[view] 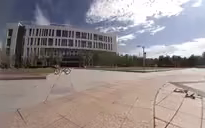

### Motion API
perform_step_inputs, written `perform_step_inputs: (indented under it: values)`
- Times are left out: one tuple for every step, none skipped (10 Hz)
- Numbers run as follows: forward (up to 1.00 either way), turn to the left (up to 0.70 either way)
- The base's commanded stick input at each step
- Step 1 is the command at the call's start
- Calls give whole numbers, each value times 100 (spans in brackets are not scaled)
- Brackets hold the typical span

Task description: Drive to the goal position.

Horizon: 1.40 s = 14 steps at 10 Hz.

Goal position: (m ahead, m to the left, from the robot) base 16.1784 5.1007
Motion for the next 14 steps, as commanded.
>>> perform_step_inputs:
  values:
    - [32, -1]
    - [32, -1]
    - [32, -1]
    - [32, -1]
    - [32, -1]
    - [32, -1]
    - [32, 1]
    - [33, 13]
    - [33, 26]
    - [33, 39]
    - [33, 28]
    - [33, 4]
    - [33, 3]
    - [33, 3]
